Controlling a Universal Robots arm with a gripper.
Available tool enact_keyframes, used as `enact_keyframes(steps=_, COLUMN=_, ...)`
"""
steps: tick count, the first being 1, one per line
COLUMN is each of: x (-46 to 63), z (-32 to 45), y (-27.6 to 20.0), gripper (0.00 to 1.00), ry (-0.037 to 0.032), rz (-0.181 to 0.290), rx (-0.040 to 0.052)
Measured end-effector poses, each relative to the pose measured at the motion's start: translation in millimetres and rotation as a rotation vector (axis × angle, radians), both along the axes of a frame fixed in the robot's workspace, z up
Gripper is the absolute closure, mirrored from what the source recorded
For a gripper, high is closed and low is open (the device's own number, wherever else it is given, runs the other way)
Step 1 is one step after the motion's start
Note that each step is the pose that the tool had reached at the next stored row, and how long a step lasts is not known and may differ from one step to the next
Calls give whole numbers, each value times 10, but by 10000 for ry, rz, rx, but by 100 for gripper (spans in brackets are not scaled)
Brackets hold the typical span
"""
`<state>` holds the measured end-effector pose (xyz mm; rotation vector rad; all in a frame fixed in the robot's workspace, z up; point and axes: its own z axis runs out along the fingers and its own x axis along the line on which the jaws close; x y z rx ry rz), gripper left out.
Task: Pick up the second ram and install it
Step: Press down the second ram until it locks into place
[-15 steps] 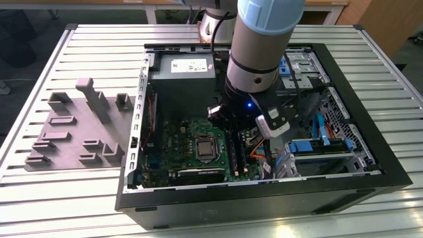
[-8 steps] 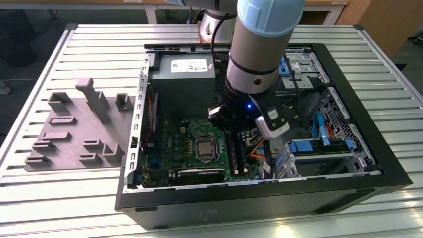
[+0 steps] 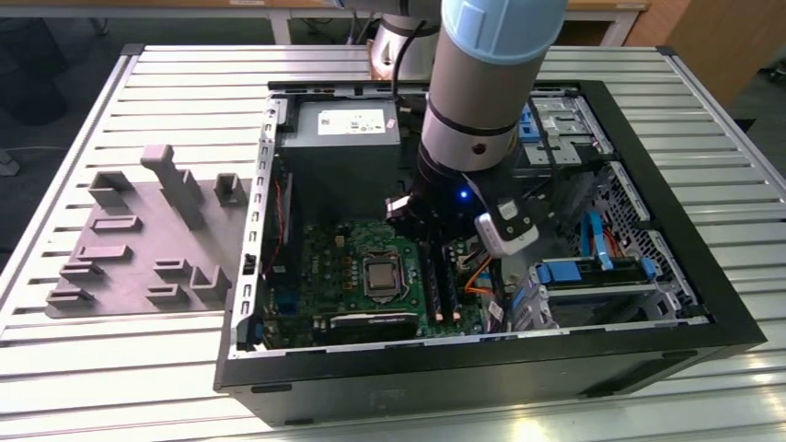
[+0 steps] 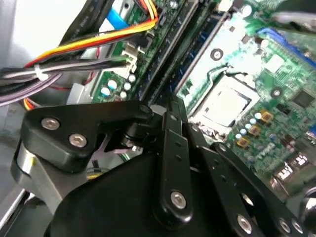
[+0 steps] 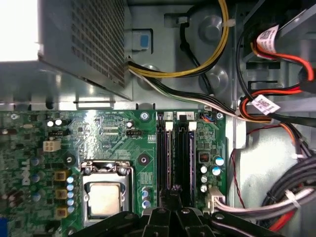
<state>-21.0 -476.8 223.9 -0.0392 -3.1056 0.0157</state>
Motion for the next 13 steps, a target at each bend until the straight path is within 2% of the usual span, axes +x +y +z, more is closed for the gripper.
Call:
enact_keyframes(steps=6, x=0, z=117, y=-1, gripper=89, ry=0, rz=1, rx=5)
enact_keyframes(steps=13, x=0, z=134, y=0, gripper=89, ry=0, rz=1, rx=6)
